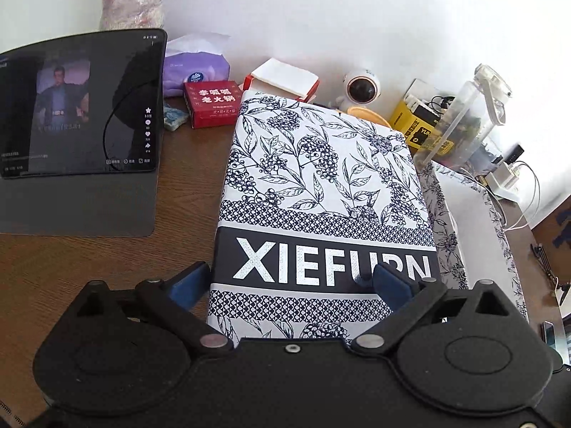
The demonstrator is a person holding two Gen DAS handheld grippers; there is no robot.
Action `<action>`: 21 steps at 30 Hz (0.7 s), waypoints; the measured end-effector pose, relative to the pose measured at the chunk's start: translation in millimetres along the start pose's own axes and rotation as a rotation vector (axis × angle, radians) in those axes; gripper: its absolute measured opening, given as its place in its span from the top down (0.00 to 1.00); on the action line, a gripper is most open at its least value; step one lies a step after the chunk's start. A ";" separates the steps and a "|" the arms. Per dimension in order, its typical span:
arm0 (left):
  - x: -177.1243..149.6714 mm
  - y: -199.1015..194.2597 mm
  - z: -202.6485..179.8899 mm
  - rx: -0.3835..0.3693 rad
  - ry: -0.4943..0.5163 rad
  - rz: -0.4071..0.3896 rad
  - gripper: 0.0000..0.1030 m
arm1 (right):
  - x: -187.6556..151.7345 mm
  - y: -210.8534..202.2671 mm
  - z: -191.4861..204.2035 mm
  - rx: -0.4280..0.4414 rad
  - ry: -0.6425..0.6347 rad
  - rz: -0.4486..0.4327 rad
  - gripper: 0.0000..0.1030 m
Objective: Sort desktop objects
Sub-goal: 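Lift the XIEFURN lid with both grippers and carry it over the storage box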
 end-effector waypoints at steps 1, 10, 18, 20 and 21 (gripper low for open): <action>-1.8 -5.4 -1.0 -0.010 0.006 -0.001 0.06 | -2.9 -3.4 7.3 -0.008 0.004 -0.003 0.00; -20.5 -39.6 -10.4 -0.078 0.030 -0.006 0.09 | -18.7 -38.4 52.5 -0.081 0.037 -0.062 0.00; -40.8 -74.6 -26.4 -0.045 -0.023 -0.094 0.12 | -32.5 -65.3 75.4 -0.028 -0.028 -0.095 0.01; -47.9 -83.0 -35.4 -0.026 -0.043 -0.124 0.12 | -38.4 -73.3 81.4 -0.002 -0.051 -0.100 0.01; -51.4 -87.1 -40.0 -0.017 -0.056 -0.135 0.12 | -41.7 -78.4 83.3 0.013 -0.067 -0.099 0.01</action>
Point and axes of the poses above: each gripper's, at about its wrist camera, not at the fingertips, and y roughly the way its jaws point, z to its left, x to its top, the point moved 8 cm from there along y, roughly the way its jaws point, and after that the axes turned 1 degree about x, right-handed, at the moved point
